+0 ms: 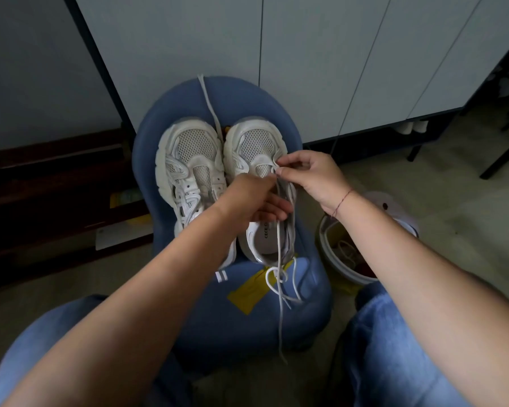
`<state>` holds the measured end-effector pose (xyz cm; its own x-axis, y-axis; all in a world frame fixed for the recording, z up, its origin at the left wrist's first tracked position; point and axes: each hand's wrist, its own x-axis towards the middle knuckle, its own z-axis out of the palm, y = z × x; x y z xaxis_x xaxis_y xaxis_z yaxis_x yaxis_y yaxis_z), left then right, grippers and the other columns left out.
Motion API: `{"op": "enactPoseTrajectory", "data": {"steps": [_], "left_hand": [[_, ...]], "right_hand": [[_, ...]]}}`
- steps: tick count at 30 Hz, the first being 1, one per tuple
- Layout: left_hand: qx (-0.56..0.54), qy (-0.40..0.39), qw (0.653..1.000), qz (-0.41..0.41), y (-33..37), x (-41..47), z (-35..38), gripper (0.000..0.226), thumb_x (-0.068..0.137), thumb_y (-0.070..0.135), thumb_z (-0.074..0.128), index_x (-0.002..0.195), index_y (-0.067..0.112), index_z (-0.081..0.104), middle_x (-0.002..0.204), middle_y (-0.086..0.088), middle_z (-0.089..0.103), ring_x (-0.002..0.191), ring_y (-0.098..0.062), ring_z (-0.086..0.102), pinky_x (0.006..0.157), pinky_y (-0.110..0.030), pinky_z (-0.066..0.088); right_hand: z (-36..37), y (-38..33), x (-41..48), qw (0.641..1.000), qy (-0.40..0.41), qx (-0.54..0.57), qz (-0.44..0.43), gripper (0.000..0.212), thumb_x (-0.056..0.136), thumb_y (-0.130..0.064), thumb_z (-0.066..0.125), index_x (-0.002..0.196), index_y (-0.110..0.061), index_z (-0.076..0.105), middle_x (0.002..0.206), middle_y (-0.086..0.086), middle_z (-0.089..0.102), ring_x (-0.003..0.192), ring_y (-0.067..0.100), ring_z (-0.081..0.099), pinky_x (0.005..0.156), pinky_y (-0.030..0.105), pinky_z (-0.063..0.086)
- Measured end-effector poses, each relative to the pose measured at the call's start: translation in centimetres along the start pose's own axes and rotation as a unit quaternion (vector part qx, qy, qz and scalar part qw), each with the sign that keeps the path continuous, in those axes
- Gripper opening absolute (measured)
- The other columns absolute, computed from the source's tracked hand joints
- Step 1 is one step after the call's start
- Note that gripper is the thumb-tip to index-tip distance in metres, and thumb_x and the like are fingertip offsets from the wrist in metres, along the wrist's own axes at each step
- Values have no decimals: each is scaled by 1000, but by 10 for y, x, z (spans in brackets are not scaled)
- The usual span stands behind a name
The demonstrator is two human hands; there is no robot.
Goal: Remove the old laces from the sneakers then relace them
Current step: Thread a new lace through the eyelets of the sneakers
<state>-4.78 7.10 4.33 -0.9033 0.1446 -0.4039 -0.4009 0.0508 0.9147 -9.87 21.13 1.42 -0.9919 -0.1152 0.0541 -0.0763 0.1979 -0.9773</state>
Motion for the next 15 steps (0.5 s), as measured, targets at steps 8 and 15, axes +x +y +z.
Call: {"op": "enactPoseTrajectory", "data": {"steps": [8, 15], "left_hand": [[6, 25, 999, 40, -10, 1, 1, 21, 100, 17, 55, 82, 8, 60, 48, 3, 62, 34, -5, 49, 38, -18, 33], [112, 4, 992, 53, -19, -22, -10, 20, 96, 14, 60, 79, 6, 64, 48, 4, 60, 33, -3, 44, 38, -14, 30]], "right_hand": [[-1, 0, 0, 1000, -5, -2, -2, 16, 79, -6, 74, 90, -17, 68, 90, 1, 69, 80, 9, 65, 77, 18, 53], [0, 0, 0, 1000, 0, -4, -5, 17, 79, -4, 73, 89, -16, 68, 87, 0, 68, 78, 7, 63, 74, 14, 52]]}}
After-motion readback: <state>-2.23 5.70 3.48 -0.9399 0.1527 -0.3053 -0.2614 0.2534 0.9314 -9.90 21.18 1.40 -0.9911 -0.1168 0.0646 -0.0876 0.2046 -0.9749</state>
